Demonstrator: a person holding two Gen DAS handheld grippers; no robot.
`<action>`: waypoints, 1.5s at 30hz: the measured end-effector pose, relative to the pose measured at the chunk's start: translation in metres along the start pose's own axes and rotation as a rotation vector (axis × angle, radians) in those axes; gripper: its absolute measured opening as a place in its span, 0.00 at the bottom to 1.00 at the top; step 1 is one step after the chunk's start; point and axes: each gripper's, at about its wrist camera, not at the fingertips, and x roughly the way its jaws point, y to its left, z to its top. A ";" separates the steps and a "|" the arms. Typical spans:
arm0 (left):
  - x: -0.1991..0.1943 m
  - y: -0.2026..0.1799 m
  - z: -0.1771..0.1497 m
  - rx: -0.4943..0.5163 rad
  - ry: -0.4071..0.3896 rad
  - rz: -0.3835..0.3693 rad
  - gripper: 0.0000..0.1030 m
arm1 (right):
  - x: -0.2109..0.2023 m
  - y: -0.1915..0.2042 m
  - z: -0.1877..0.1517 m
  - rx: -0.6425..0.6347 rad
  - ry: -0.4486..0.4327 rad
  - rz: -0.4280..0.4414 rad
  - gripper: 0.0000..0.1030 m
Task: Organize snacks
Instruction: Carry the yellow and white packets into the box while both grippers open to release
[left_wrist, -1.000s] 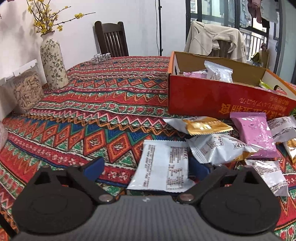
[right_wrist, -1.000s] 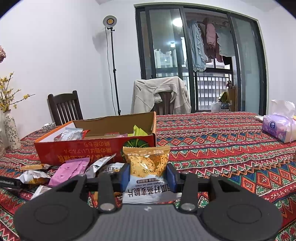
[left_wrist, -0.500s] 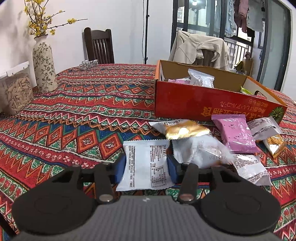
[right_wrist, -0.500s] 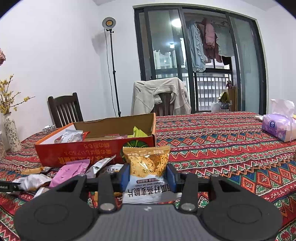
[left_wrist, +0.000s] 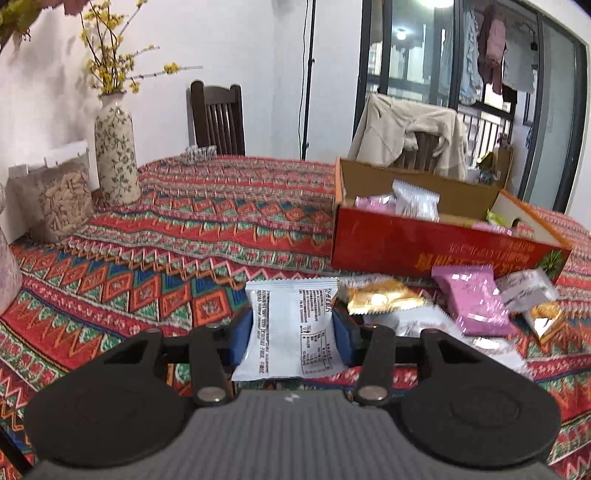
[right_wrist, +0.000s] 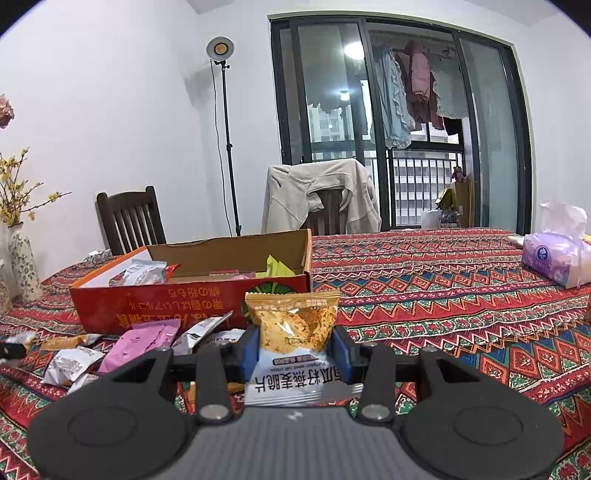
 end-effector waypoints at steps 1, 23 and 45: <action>-0.002 -0.001 0.002 0.000 -0.010 -0.006 0.46 | -0.001 0.000 0.000 -0.001 -0.004 -0.001 0.40; 0.010 -0.068 0.070 0.059 -0.168 -0.153 0.45 | 0.021 0.049 0.055 -0.103 -0.074 0.055 0.39; 0.102 -0.125 0.114 0.033 -0.165 -0.162 0.44 | 0.134 0.052 0.089 -0.019 -0.013 0.065 0.39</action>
